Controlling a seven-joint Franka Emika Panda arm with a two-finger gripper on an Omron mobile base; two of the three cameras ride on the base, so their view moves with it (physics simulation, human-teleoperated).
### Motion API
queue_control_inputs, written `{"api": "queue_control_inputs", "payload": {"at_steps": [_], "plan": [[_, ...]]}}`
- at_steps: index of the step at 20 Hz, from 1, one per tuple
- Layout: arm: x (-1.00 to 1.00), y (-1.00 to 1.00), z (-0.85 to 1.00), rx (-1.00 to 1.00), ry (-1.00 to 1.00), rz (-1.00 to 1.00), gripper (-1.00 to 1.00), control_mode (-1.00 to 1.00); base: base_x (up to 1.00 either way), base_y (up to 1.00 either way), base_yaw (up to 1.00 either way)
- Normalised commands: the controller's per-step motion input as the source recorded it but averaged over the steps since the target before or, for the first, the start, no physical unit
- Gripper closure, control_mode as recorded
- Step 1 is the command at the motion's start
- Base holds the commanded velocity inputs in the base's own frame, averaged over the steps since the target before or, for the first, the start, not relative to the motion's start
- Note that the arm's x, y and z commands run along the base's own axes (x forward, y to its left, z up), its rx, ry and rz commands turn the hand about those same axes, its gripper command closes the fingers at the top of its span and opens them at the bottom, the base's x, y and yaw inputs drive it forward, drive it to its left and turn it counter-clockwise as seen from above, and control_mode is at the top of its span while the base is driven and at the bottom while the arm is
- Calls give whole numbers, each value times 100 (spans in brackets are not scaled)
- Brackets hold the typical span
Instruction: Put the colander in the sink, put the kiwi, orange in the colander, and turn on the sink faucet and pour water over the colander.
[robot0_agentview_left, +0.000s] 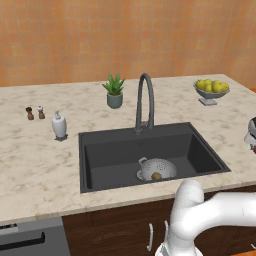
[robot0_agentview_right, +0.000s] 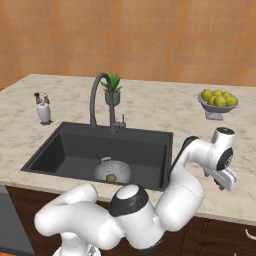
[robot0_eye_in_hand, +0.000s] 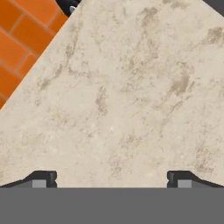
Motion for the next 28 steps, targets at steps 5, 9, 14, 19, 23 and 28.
{"api": "queue_control_inputs", "payload": {"at_steps": [5,9,14,19,23,28], "plan": [[29,-7,-22,0,-11,0,-100,-100,0,0,0],[26,-13,-31,-8,-16,1,-100,-100,0,0,0],[15,-15,-34,-19,-3,0,-100,-100,0,0,0],[27,0,-21,-12,-1,0,100,-100,0,0,0],[17,-5,-28,-4,1,0,100,-100,0,0,0],[0,-4,-13,-1,5,25,100,-100,0,0,0]]}}
